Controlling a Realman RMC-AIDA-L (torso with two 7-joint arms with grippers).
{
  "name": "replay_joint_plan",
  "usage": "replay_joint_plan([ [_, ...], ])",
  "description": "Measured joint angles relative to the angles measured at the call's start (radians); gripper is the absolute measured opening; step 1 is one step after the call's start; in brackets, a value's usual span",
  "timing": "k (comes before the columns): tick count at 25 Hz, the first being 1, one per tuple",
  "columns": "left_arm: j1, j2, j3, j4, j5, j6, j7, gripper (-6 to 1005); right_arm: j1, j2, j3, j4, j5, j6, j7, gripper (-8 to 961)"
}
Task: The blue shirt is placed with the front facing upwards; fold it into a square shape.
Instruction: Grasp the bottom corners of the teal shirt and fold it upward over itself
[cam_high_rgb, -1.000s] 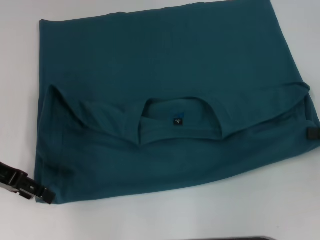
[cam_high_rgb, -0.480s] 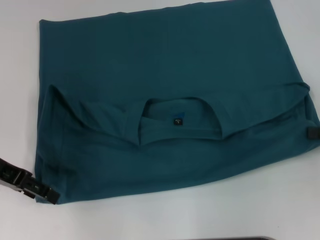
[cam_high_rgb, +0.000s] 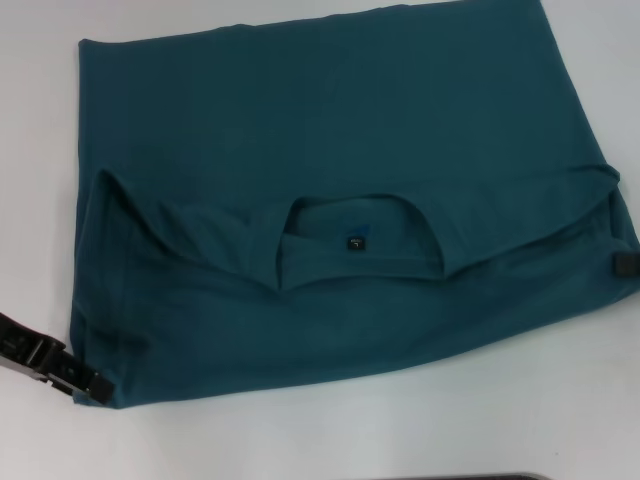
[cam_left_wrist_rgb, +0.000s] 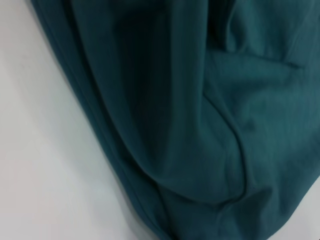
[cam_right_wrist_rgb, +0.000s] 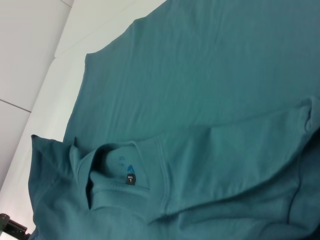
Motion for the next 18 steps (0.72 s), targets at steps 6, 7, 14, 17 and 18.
replay_joint_plan([
  [6, -0.004, 0.0, 0.019, 0.01, 0.004, -0.008, 0.0, 581, 0.0, 0.0, 0.0, -0.002, 0.0, -0.002, 0.0, 30],
  [7, -0.004, -0.001, 0.02, 0.012, 0.004, -0.009, 0.0, 535, 0.0, -0.001, 0.0, -0.002, 0.001, -0.002, 0.0, 30],
  [14, -0.004, -0.001, 0.018, 0.015, 0.004, -0.019, 0.002, 254, 0.0, -0.001, 0.0, -0.003, 0.003, -0.004, 0.0, 30],
  [17, -0.005, -0.001, 0.019, 0.02, 0.004, -0.027, 0.003, 193, -0.001, -0.001, 0.0, -0.003, 0.003, -0.005, -0.002, 30],
  [18, -0.005, -0.001, 0.019, 0.023, 0.004, -0.03, 0.003, 172, -0.001, -0.002, 0.0, -0.002, 0.003, -0.006, -0.003, 30],
])
